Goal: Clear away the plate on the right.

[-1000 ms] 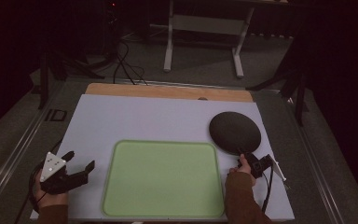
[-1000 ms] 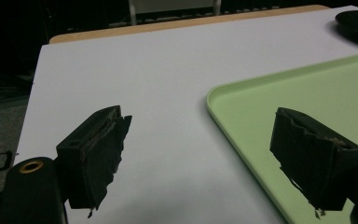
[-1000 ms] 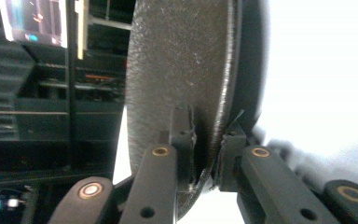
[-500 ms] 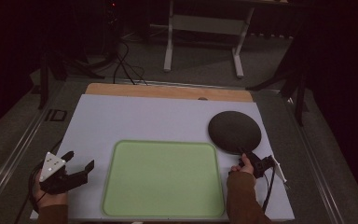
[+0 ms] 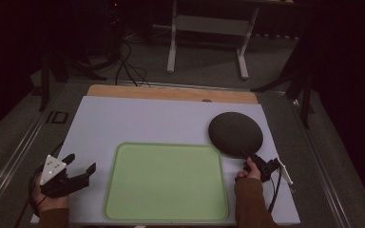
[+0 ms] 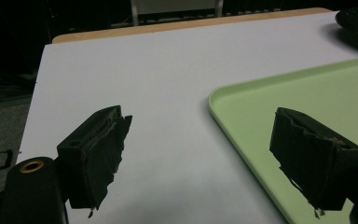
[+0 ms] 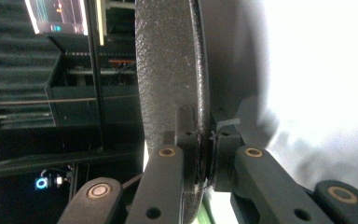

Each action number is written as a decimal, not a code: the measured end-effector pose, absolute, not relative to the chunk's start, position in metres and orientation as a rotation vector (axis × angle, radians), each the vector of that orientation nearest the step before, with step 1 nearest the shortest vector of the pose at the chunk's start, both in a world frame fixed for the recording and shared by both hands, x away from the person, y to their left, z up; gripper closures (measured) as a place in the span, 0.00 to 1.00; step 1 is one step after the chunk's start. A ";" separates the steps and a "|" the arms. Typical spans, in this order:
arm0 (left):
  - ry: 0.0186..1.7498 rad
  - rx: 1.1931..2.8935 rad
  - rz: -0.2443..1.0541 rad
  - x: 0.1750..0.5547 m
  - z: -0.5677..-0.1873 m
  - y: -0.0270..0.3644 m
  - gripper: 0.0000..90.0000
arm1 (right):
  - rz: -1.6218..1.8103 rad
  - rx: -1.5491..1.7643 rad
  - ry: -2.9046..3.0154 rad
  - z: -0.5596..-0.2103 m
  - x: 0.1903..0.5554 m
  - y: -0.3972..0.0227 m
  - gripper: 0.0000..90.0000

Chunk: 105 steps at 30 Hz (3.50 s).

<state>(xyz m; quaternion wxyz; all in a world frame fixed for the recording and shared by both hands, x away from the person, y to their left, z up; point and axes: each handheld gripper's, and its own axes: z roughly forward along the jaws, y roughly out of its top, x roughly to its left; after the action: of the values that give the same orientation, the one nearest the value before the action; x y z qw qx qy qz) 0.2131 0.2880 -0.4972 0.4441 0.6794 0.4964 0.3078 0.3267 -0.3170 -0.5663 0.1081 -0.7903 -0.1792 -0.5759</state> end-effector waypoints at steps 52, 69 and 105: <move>1.234 1.677 0.768 0.213 -0.497 0.289 0.20 | -1.619 -1.983 -1.039 -0.534 0.316 -0.265 0.94; 1.240 1.657 0.764 0.212 -0.497 0.291 0.20 | -1.529 -1.887 -1.189 -0.538 0.303 -0.245 0.94; 1.237 1.661 0.763 0.213 -0.497 0.290 0.20 | -1.313 -1.665 -1.501 -0.551 0.273 -0.196 0.94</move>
<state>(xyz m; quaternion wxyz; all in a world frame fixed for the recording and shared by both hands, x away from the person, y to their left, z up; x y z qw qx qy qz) 0.2133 0.2902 -0.4966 0.4504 0.6720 0.5003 0.3086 0.2731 -0.1960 -0.5506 0.2686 -0.6173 -0.5566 -0.4868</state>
